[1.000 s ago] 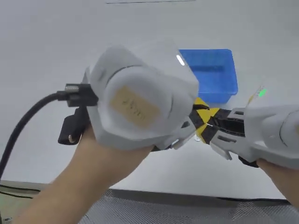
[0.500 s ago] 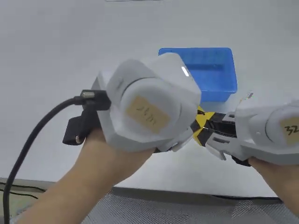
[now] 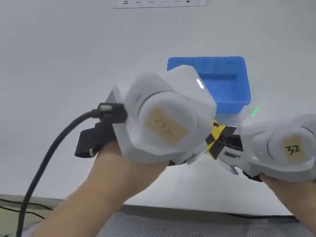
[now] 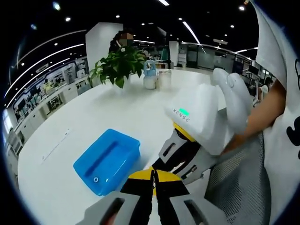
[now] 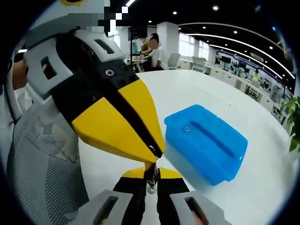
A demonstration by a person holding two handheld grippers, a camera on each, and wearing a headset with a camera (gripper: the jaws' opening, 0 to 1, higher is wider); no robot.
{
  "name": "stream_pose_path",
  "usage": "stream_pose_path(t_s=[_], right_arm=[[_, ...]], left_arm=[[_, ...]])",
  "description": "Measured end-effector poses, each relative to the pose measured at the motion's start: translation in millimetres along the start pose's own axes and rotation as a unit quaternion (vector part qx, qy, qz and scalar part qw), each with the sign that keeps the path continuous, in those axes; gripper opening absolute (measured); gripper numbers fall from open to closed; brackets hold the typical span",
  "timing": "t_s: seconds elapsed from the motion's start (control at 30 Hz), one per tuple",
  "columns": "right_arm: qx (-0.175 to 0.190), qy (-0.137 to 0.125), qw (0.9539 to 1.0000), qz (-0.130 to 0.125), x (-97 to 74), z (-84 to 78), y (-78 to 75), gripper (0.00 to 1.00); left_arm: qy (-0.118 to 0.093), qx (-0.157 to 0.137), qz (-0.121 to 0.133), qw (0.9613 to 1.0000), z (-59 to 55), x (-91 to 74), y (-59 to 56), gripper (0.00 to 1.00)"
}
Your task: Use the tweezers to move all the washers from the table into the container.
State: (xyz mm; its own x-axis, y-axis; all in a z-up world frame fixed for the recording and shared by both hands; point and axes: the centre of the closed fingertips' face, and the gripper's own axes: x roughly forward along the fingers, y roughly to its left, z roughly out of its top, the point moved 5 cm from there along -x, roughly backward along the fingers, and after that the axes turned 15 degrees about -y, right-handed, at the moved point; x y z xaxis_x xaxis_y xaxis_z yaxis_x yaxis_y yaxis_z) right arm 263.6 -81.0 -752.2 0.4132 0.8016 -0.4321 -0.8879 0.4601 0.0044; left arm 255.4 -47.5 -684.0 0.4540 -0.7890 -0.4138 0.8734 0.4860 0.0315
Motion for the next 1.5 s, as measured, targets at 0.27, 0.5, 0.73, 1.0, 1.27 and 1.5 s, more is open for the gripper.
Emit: stream_pose_path(t_s=[0.27, 0.5, 0.73, 1.0, 1.27, 1.5], right_arm=[[-0.008, 0.006, 1.0, 0.001, -2.4, 2.1, 0.2, 0.03], [-0.027, -0.004, 0.9996, 0.002, -8.3, 21.9, -5.7, 0.03], [-0.05, -0.024, 0.9984, -0.009, -13.7, 48.8, -19.3, 0.03], [-0.068, -0.049, 0.996, -0.03, -13.0, 75.6, -37.6, 0.03], [-0.086, -0.059, 0.9932, -0.052, 1.9, 86.6, -64.3, 0.03], [-0.083, -0.043, 0.9935, -0.065, 21.3, 71.4, -83.4, 0.03]], left_arm=[[0.004, 0.015, -0.014, 0.9998, 5.1, -0.4, -2.7, 0.0], [-0.005, 0.043, -0.032, 0.9985, 24.4, -7.2, 4.3, 0.0], [-0.03, 0.065, -0.025, 0.9971, 47.2, -12.3, 13.6, 0.0], [-0.053, 0.092, 0.008, 0.9943, 72.9, -15.0, 30.6, 0.0], [-0.057, 0.105, 0.03, 0.9924, 79.0, -6.2, 53.7, 0.0], [-0.05, 0.072, 0.061, 0.9942, 61.5, 13.8, 73.8, 0.0]])
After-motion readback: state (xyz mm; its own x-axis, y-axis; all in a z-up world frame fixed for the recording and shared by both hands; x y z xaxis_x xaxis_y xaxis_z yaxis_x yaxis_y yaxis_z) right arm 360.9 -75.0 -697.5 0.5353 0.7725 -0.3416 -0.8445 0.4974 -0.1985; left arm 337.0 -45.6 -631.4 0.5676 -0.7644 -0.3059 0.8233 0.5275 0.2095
